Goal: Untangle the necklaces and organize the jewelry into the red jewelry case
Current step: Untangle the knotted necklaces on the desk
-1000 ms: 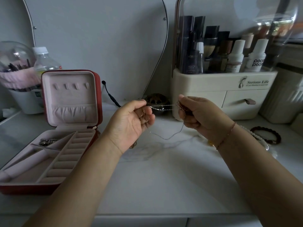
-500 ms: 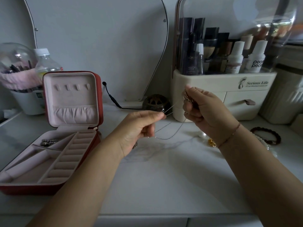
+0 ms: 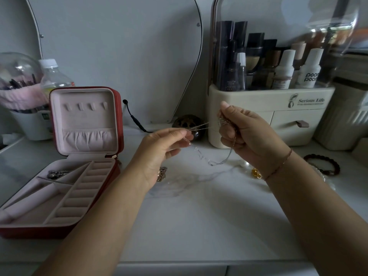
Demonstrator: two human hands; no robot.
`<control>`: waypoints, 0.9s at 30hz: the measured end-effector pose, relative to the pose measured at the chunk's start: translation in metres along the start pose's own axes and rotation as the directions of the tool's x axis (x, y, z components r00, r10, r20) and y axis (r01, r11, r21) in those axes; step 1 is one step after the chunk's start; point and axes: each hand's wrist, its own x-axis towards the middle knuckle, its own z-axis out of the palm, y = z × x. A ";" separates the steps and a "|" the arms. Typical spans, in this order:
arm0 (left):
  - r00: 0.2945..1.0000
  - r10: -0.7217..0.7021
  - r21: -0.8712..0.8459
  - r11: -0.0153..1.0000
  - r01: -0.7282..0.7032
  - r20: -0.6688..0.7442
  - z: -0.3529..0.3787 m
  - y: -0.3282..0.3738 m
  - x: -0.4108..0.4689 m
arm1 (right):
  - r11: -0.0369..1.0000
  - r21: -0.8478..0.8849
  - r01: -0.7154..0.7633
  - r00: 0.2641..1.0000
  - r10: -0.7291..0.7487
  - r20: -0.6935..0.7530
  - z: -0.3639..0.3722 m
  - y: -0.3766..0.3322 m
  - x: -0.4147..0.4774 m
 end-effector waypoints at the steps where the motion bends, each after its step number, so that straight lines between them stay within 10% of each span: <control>1: 1.000 0.000 -0.007 1.000 0.000 -0.015 -0.001 0.000 0.001 | 1.000 0.008 0.004 1.000 -0.004 -0.001 0.000 0.000 0.000; 27: 0.994 -0.056 -0.132 0.989 0.067 0.089 0.000 0.004 -0.002 | 0.953 -0.292 0.081 0.980 -0.129 -0.151 -0.001 0.003 0.000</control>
